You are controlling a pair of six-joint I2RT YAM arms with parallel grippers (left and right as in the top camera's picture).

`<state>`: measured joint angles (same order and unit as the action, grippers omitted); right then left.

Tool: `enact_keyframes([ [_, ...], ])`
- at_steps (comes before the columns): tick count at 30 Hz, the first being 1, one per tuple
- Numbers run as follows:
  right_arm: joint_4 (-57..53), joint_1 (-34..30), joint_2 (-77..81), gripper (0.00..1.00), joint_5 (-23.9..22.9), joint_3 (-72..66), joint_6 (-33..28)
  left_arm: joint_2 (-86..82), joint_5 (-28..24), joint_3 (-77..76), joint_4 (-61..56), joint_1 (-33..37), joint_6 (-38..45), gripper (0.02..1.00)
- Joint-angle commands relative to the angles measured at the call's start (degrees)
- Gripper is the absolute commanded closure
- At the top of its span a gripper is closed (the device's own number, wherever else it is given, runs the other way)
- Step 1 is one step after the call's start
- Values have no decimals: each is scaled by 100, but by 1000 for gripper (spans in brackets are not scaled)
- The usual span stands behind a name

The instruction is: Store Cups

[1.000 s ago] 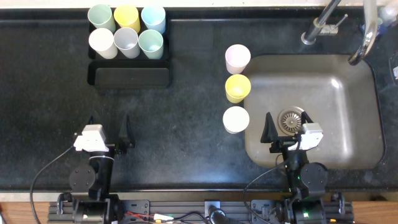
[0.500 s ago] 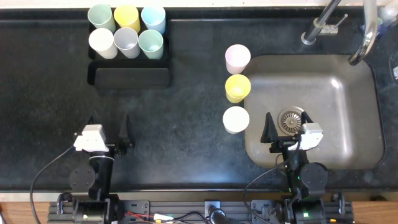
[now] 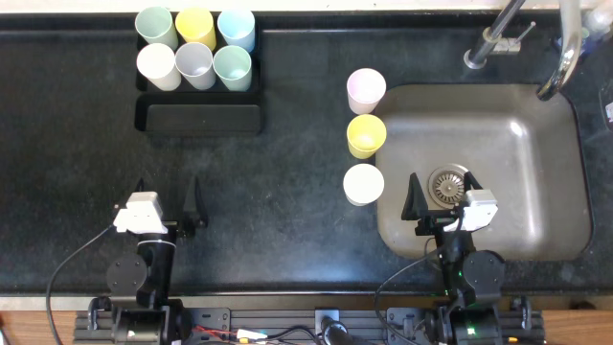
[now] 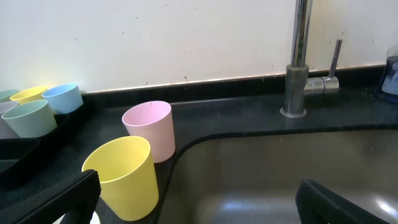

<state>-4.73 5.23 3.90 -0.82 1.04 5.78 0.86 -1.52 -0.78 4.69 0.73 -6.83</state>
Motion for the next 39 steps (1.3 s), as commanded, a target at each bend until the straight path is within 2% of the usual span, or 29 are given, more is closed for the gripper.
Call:
enact_keyframes([
  [1,28,-37,-44,3,17,-76,24,-70,9,33,-7,-48,105,20],
  [6,28,-37,-44,3,17,-76,24,-59,7,26,-7,-48,96,20],
  [9,28,-37,-44,5,17,-76,24,105,-85,-173,131,-9,-254,20],
  [13,28,-37,-44,5,17,-76,24,2699,-1539,-2168,203,92,-1580,20],
  [16,28,-37,-44,3,17,-76,24,4924,-2601,-4258,1161,70,-1770,20],
  [17,28,-37,-44,3,17,-76,24,5619,-2752,-5106,1733,17,-1757,20],
  [18,28,-37,-44,3,17,-76,24,6299,-2739,-5936,2330,-90,-1720,20],
  [19,28,-37,-44,3,17,-76,24,7534,-2551,-7593,3504,-426,-1617,20],
  [21,28,-37,-44,3,17,-76,24,8723,-2159,-9274,4638,-964,-1360,20],
  [26,28,-37,-44,3,17,-76,24,10950,-1375,-12207,6118,-2337,-1292,23],
  [31,28,-37,-44,3,17,-76,24,12203,-997,-13269,6631,-3115,-1499,20],
  [39,28,-37,-44,5,17,-76,24,12876,-839,-13309,6682,-3296,-1751,18],
])
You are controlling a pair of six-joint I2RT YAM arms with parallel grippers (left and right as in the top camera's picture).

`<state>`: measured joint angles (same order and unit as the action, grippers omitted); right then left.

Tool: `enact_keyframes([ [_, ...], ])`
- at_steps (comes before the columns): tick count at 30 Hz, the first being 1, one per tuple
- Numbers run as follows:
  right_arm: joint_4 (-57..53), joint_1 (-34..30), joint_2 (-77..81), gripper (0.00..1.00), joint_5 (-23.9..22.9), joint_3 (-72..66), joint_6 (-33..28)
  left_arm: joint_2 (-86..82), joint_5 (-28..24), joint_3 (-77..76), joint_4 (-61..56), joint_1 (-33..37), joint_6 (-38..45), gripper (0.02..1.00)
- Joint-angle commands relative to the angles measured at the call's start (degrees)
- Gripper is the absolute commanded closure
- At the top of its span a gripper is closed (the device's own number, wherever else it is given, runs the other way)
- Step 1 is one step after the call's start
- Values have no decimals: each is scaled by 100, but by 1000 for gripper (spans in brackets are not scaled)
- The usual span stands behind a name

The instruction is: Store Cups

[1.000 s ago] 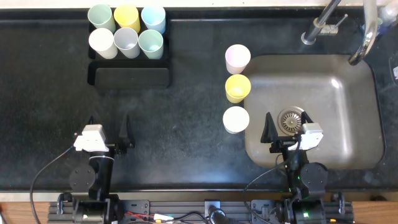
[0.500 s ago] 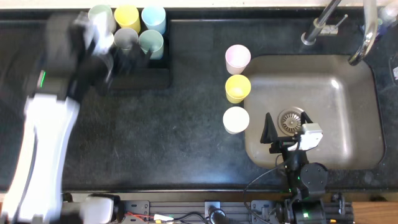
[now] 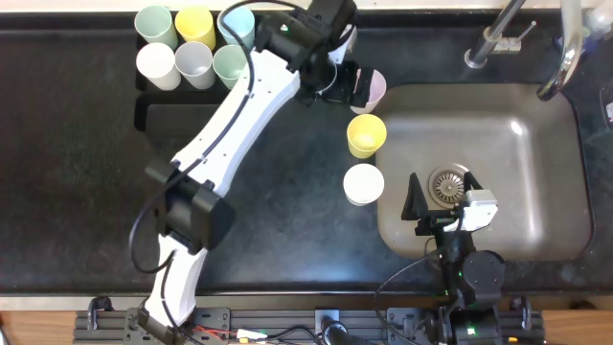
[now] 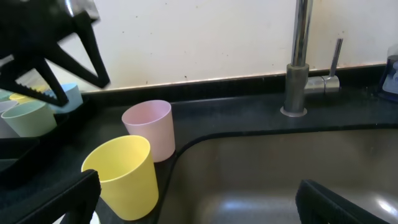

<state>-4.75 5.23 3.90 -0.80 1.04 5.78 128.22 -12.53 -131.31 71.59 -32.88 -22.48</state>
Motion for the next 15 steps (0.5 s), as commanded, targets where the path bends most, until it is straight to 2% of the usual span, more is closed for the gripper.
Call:
enact_keyframes([
  [1,31,-37,-44,3,15,-76,24,175,293,-256,-11,66,-186,18],
  [15,31,-37,-44,3,15,-76,24,737,385,-271,-667,17,-210,20],
])
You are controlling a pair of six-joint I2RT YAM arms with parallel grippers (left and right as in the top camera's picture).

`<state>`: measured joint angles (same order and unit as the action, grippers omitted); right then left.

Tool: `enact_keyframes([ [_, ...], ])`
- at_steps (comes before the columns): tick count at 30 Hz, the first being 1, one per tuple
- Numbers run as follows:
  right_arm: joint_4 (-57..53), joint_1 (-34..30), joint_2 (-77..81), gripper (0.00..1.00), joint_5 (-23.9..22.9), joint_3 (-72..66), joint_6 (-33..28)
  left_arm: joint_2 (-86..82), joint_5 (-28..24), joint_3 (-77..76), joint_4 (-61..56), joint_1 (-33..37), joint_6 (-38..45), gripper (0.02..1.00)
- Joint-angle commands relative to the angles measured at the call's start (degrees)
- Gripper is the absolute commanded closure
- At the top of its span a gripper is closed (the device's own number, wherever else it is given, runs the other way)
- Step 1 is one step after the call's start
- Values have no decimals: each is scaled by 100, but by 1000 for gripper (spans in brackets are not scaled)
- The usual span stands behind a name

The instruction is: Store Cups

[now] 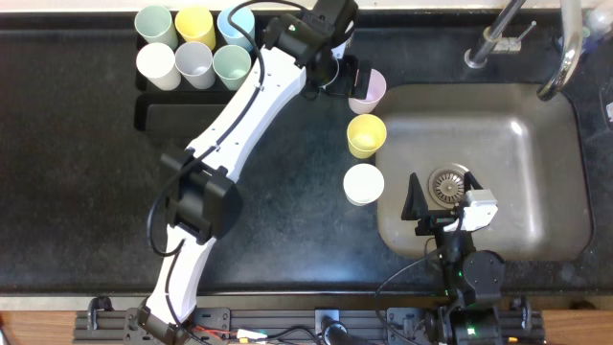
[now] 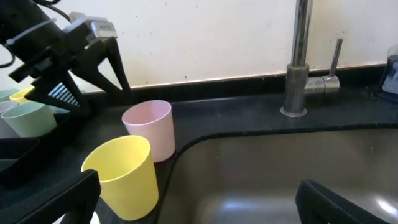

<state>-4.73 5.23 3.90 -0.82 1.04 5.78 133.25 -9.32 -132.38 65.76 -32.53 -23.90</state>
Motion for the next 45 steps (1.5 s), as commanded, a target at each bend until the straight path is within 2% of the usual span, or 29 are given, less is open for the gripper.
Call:
enact_keyframes([
  [1,28,-37,-44,3,17,-76,24,271,63,-164,-118,-17,-68,18],
  [10,28,-37,-44,5,17,-79,24,332,304,-164,-271,-17,-175,20],
  [30,28,-37,-44,3,17,-76,24,514,428,-162,-195,-26,-173,29],
  [31,28,-37,-44,3,17,-76,24,514,455,-162,-195,-26,-175,154],
  [32,28,-37,-44,5,17,-76,24,514,472,-162,-201,-26,-175,437],
  [34,28,-37,-44,3,17,-76,24,516,509,-162,-201,-26,-175,871],
  [35,28,-37,-44,1,17,-76,24,520,570,-149,-225,-26,-177,980],
  [38,28,-37,-44,5,17,-76,24,527,743,-94,-341,-28,-175,982],
  [45,28,-37,-44,3,17,-76,24,501,780,-133,-428,28,-175,982],
])
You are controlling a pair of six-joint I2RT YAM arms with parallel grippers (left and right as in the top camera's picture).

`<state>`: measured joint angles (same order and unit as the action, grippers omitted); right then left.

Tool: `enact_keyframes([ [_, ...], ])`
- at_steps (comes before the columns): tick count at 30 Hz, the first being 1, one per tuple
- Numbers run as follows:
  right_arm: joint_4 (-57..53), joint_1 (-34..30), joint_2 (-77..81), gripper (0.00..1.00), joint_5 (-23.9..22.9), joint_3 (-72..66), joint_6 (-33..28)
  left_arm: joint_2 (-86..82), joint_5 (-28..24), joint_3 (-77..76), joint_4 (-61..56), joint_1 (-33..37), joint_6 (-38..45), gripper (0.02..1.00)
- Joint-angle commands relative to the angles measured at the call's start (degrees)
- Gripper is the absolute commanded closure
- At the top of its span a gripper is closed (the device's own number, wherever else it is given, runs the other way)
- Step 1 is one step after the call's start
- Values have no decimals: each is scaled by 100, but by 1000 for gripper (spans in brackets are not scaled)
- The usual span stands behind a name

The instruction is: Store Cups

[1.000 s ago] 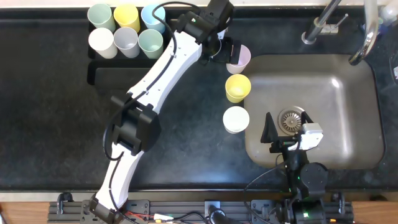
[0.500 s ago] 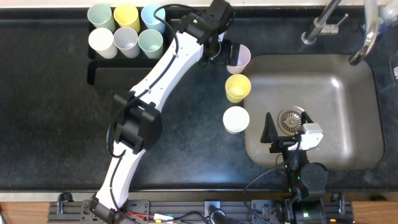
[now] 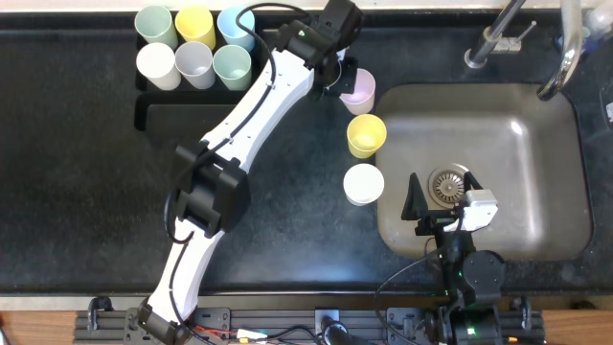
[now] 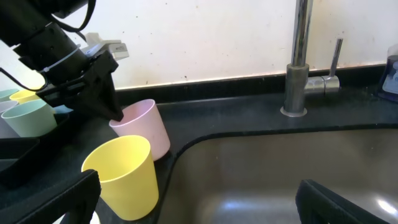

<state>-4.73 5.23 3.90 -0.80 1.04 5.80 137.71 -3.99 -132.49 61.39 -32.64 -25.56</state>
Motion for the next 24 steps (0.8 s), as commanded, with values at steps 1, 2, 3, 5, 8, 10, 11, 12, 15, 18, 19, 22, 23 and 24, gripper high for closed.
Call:
enact_keyframes([
  [1,28,-37,-44,5,15,-79,22,9,247,-133,55,66,-9,982],
  [2,28,-37,-44,3,15,-76,22,-81,247,-146,127,109,-9,982],
  [3,28,-37,-44,3,15,-76,22,-225,245,-149,234,168,-11,982],
  [5,28,-37,-44,5,15,-76,22,-573,243,-149,505,310,-13,982],
  [8,28,-37,-44,5,15,-76,22,-1261,240,-149,1008,610,-66,982],
  [10,28,-37,-44,3,15,-76,22,-1757,240,-146,1373,866,-208,982],
  [11,28,-37,-44,3,15,-76,22,-2059,240,-146,1578,1043,-310,982],
  [12,28,-37,-44,3,15,-76,22,-2330,234,-136,1749,1215,-352,982],
  [15,28,-37,-44,3,15,-79,22,-3119,219,144,2004,1797,-350,982],
  [18,28,-37,-44,5,15,-76,22,-4162,192,1517,1683,2861,-566,982],
  [19,28,-37,-44,5,15,-76,22,-4406,107,2011,1482,3174,-632,982],
  [22,28,-37,-44,3,15,-76,22,-4966,-289,3528,710,4168,-629,982],
  [23,28,-37,-44,3,15,-79,22,-5027,-376,3829,544,4382,-632,982],
  [24,28,-37,-44,3,15,-76,22,-5045,-463,4103,409,4597,-629,982],
])
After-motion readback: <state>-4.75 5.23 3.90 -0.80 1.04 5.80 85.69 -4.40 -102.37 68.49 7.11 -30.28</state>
